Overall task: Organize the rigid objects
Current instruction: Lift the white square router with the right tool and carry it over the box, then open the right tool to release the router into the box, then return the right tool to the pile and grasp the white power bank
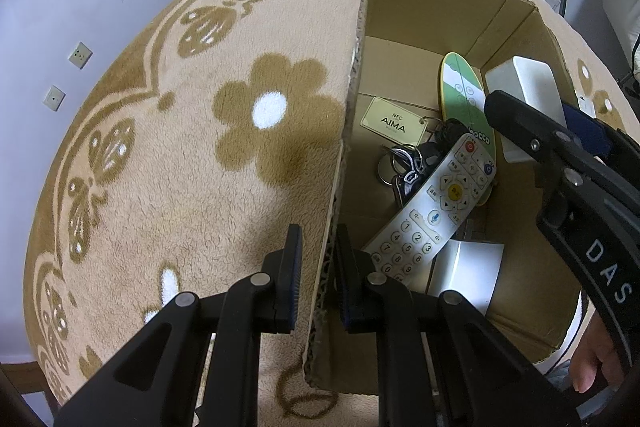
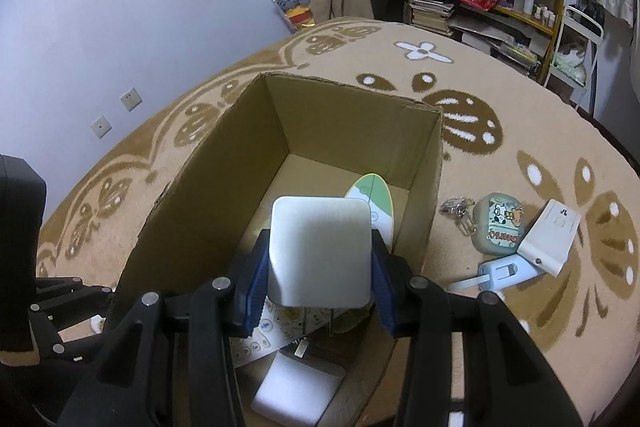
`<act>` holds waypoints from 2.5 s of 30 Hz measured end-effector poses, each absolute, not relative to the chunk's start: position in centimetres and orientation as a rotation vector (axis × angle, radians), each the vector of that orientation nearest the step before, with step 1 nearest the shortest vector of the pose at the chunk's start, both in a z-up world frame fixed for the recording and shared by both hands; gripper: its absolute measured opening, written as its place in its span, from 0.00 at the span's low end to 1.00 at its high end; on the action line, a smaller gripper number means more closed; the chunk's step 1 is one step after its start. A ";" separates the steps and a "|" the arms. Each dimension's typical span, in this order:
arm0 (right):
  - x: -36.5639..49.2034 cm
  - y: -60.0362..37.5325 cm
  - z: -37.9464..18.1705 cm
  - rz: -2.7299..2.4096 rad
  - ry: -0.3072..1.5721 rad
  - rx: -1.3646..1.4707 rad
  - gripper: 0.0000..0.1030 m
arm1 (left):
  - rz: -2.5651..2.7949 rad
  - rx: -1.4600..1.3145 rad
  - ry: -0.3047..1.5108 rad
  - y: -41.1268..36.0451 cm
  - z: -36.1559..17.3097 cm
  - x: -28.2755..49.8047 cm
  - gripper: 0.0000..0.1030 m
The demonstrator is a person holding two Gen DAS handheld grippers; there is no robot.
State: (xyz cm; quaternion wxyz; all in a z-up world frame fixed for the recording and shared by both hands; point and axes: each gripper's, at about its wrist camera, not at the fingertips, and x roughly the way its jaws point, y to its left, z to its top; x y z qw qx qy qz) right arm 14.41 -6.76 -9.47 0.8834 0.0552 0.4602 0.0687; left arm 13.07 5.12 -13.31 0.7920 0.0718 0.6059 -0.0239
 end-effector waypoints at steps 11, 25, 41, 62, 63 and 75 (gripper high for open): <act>14.2 -5.4 -9.7 0.121 0.954 -0.005 0.47 | -0.051 0.153 1.306 5.2 -13.3 13.1 0.14; 14.1 -4.8 -9.9 0.117 0.962 -0.048 0.47 | -0.052 0.129 1.310 5.5 -13.4 13.1 0.15; 14.3 -8.3 -6.7 0.097 0.877 0.087 0.75 | -0.050 0.124 1.306 5.6 -13.4 13.2 0.16; 17.5 -23.3 -9.7 -0.276 0.911 0.185 1.00 | -0.049 0.137 1.308 5.6 -13.6 13.3 0.16; 17.7 -24.2 -10.2 -0.288 0.921 0.207 1.00 | -0.049 0.138 1.308 5.5 -13.7 13.3 0.16; 19.8 -27.8 -15.3 -0.371 1.099 0.263 1.00 | -0.043 0.153 1.311 5.3 -13.8 13.5 0.16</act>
